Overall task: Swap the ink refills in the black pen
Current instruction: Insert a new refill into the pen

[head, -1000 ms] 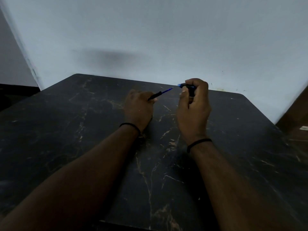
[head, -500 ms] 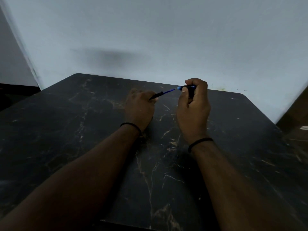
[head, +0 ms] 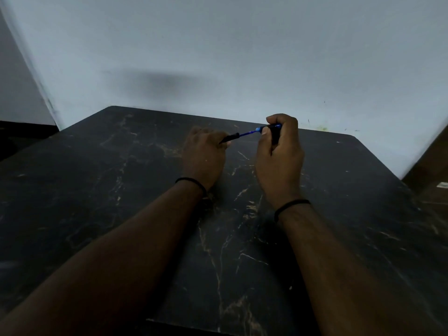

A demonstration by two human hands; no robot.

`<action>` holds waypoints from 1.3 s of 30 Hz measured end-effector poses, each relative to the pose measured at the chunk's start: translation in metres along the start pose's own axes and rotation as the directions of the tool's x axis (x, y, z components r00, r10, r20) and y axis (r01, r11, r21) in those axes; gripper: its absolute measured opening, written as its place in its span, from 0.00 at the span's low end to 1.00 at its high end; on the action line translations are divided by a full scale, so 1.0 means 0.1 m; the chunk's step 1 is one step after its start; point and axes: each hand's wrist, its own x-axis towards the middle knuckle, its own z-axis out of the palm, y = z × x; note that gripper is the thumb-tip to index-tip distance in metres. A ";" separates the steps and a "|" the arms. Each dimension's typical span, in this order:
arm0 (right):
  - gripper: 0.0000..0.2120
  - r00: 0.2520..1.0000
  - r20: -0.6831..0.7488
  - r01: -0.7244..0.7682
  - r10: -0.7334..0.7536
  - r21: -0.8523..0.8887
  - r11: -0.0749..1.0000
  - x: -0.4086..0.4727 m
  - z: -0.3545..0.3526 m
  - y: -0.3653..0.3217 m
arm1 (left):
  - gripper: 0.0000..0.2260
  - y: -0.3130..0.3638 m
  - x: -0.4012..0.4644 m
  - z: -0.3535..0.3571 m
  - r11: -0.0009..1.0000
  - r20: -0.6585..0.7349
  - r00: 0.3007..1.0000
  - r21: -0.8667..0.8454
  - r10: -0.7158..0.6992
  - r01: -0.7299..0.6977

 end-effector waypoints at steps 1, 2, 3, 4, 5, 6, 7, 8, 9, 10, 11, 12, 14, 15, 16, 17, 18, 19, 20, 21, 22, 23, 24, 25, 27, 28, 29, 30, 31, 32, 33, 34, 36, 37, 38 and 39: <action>0.07 1.000 0.004 0.001 -0.001 -0.010 1.000 0.00 0.00 0.00 | 0.10 0.00 0.00 0.00 1.000 0.007 1.000 0.003 0.000 0.000; 0.07 1.000 0.008 0.001 -0.001 -0.017 1.000 0.00 0.00 0.01 | 0.10 0.00 0.01 0.01 1.000 0.014 1.000 0.005 0.002 -0.002; 0.07 1.000 0.013 -0.001 0.001 -0.022 1.000 0.00 0.00 0.02 | 0.10 -0.01 0.01 0.01 1.000 0.018 1.000 0.002 0.004 -0.004; 0.08 1.000 0.019 -0.005 0.005 -0.025 1.000 0.00 0.01 0.02 | 0.10 -0.01 0.02 0.01 1.000 0.019 1.000 0.000 0.009 -0.009; 0.08 1.000 0.029 -0.010 0.010 -0.029 1.000 0.00 0.01 0.03 | 0.10 -0.02 0.02 0.02 1.000 0.021 1.000 0.002 0.016 -0.016; 0.08 0.999 0.039 -0.015 0.016 -0.034 0.999 -0.01 0.01 0.03 | 0.10 -0.02 0.03 0.02 1.000 0.027 0.999 0.009 0.024 -0.024; 0.08 0.999 0.047 -0.019 0.021 -0.039 0.999 -0.01 0.01 0.04 | 0.10 -0.02 0.03 0.03 0.999 0.027 0.999 0.016 0.031 -0.032; 0.08 0.998 0.051 -0.026 0.028 -0.040 0.999 -0.02 0.02 0.04 | 0.10 -0.02 0.02 0.03 0.999 0.015 0.999 0.020 0.039 -0.039; 0.09 0.998 0.049 -0.039 0.040 -0.035 0.999 -0.02 0.02 0.04 | 0.09 -0.02 0.02 0.03 0.999 -0.002 0.999 0.023 0.043 -0.043; 0.10 0.997 0.044 -0.058 0.059 -0.026 0.998 -0.02 0.02 0.04 | 0.09 -0.02 0.02 0.03 0.999 -0.012 0.999 0.027 0.043 -0.043; 0.11 0.996 0.037 -0.077 0.077 -0.014 0.997 -0.02 0.01 0.04 | 0.09 -0.02 0.02 0.03 0.999 -0.014 0.999 0.032 0.042 -0.041; 0.12 0.995 0.033 -0.089 0.089 -0.003 0.996 -0.02 0.01 0.04 | 0.09 -0.02 0.02 0.02 0.998 -0.013 0.999 0.036 0.044 -0.043; 0.09 0.995 0.049 -0.091 0.092 -0.006 0.996 -0.02 0.01 0.04 | 0.09 -0.01 0.02 0.01 0.998 -0.002 0.999 0.045 0.050 -0.050; 0.08 0.994 0.067 -0.089 0.090 -0.012 0.996 -0.02 0.00 0.04 | 0.09 -0.01 0.02 0.01 0.997 0.002 0.998 0.048 0.055 -0.055; 0.07 0.992 0.090 -0.090 0.091 -0.011 0.996 -0.02 0.00 0.05 | 0.09 0.00 0.03 0.00 0.997 0.000 0.998 0.049 0.063 -0.063; 0.07 0.989 0.115 -0.094 0.094 -0.006 0.996 -0.02 0.01 0.05 | 0.09 0.01 0.03 -0.01 0.996 -0.002 0.997 0.054 0.073 -0.072; 0.06 0.985 0.143 -0.098 0.097 -0.001 0.995 -0.02 0.01 0.06 | 0.10 0.02 0.03 -0.02 0.994 0.001 0.997 0.068 0.082 -0.082; 0.06 0.981 0.167 -0.099 0.097 0.004 0.995 -0.03 0.01 0.07 | 0.10 0.03 0.03 -0.03 0.992 0.010 0.996 0.083 0.091 -0.092; 0.06 0.978 0.182 -0.102 0.099 0.011 0.995 -0.03 0.02 0.07 | 0.10 0.03 0.03 -0.04 0.991 0.018 0.995 0.090 0.102 -0.103; 0.05 0.977 0.187 -0.110 0.104 0.021 0.994 -0.03 0.02 0.07 | 0.10 0.04 0.04 -0.05 0.989 0.025 0.993 0.090 0.113 -0.115; 0.05 0.977 0.184 -0.120 0.112 0.030 0.992 -0.03 0.02 0.07 | 0.11 0.04 0.04 -0.05 0.989 0.037 0.992 0.086 0.121 -0.123; 0.05 0.976 0.180 -0.129 0.120 0.036 0.991 -0.03 0.02 0.07 | 0.11 0.04 0.04 -0.06 0.988 0.053 0.991 0.082 0.124 -0.128; 0.05 0.976 0.178 -0.137 0.128 0.040 0.990 -0.03 0.02 0.07 | 0.12 0.04 0.05 -0.06 0.988 0.068 0.990 0.080 0.127 -0.133; 0.05 0.975 0.177 -0.145 0.136 0.042 0.988 -0.02 0.02 0.07 | 0.12 0.04 0.05 -0.06 0.987 0.078 0.988 0.077 0.132 -0.138; 0.05 0.973 0.176 -0.159 0.150 0.040 0.986 -0.02 0.02 0.07 | 0.12 0.04 0.05 -0.06 0.987 0.085 0.986 0.064 0.142 -0.148; 0.05 0.971 0.176 -0.170 0.161 0.039 0.985 -0.02 0.02 0.07 | 0.12 0.04 0.05 -0.06 0.987 0.080 0.986 0.053 0.148 -0.152; 0.05 0.969 0.176 -0.184 0.176 0.032 0.982 -0.02 0.01 0.06 | 0.11 0.04 0.05 -0.06 0.987 0.076 0.985 0.040 0.154 -0.157; 0.05 0.966 0.175 -0.197 0.191 0.017 0.980 -0.02 0.00 0.05 | 0.11 0.04 0.05 -0.07 0.986 0.075 0.984 0.029 0.162 -0.164; 0.08 0.964 0.172 -0.207 0.203 0.004 0.978 -0.02 0.00 0.04 | 0.10 0.04 0.05 -0.07 0.985 0.073 0.983 0.014 0.169 -0.170; 0.11 0.962 0.170 -0.218 0.214 0.004 0.976 -0.01 -0.01 0.03 | 0.09 0.05 0.05 -0.07 0.985 0.069 0.983 -0.014 0.172 -0.172; 0.12 0.958 0.169 -0.238 0.231 0.026 0.971 -0.01 -0.01 0.01 | 0.09 0.06 0.04 -0.07 0.985 0.066 0.984 -0.064 0.166 -0.162; 0.12 0.953 0.166 -0.268 0.254 0.069 0.961 0.00 -0.01 -0.01 | 0.08 0.08 0.03 -0.07 0.982 0.076 0.986 -0.126 0.150 -0.139; 0.12 0.940 0.180 -0.325 0.291 0.205 0.923 0.02 -0.01 -0.04 | 0.08 0.11 0.00 -0.04 0.970 0.137 0.985 -0.233 0.101 -0.067; 0.14 0.930 0.200 -0.355 0.308 0.273 0.894 0.04 -0.01 -0.04 | 0.09 0.12 -0.01 -0.03 0.963 0.172 0.982 -0.269 0.080 -0.031; 0.15 0.918 0.225 -0.387 0.326 0.329 0.862 0.05 -0.01 -0.05 | 0.10 0.13 -0.02 -0.03 0.955 0.200 0.978 -0.296 0.064 -0.002; 0.16 0.908 0.246 -0.411 0.339 0.365 0.836 0.06 -0.02 -0.07 | 0.10 0.14 -0.03 -0.03 0.947 0.218 0.974 -0.321 0.054 0.019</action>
